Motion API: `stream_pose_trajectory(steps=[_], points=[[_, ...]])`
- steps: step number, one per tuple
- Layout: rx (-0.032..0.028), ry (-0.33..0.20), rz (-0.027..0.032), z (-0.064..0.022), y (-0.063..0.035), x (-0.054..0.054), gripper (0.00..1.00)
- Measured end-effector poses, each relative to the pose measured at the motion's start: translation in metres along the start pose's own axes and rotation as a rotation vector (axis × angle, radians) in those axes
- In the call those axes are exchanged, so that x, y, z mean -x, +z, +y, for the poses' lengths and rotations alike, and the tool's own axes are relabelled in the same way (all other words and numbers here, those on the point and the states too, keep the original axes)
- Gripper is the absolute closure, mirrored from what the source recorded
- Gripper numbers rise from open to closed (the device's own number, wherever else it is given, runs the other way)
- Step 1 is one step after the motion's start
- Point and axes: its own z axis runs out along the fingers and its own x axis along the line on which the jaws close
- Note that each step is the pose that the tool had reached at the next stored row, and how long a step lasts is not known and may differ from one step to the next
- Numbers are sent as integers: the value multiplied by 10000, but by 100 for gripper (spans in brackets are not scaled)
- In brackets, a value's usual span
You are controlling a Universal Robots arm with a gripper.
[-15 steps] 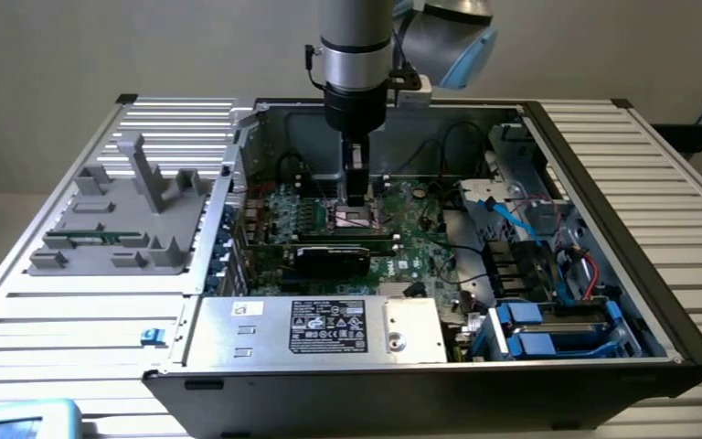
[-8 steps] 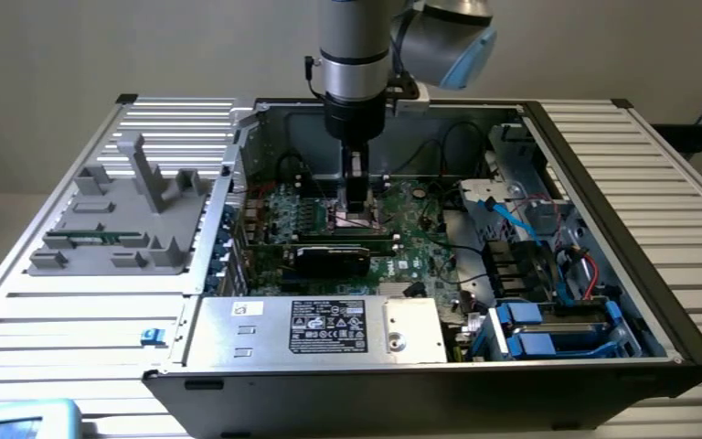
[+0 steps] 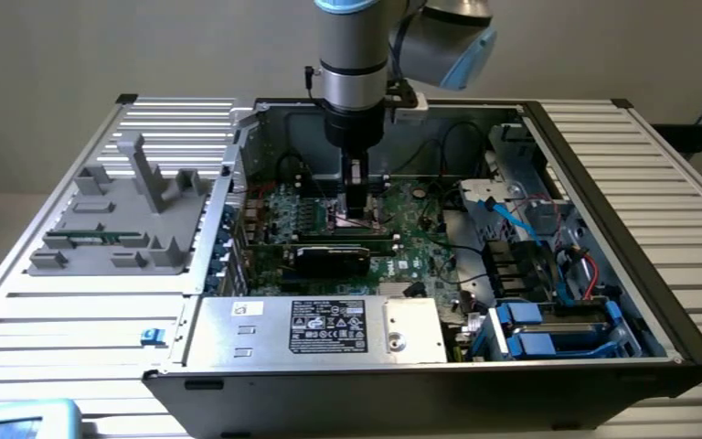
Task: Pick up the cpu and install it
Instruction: 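Place the cpu into insertion slot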
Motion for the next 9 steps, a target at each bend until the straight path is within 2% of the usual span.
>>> stream_pose_trajectory(steps=[5, 9], points=[[8, 2, 16, -5, 37, 0, 45], [7, 4, 62, -6, 54, -9, 45]])
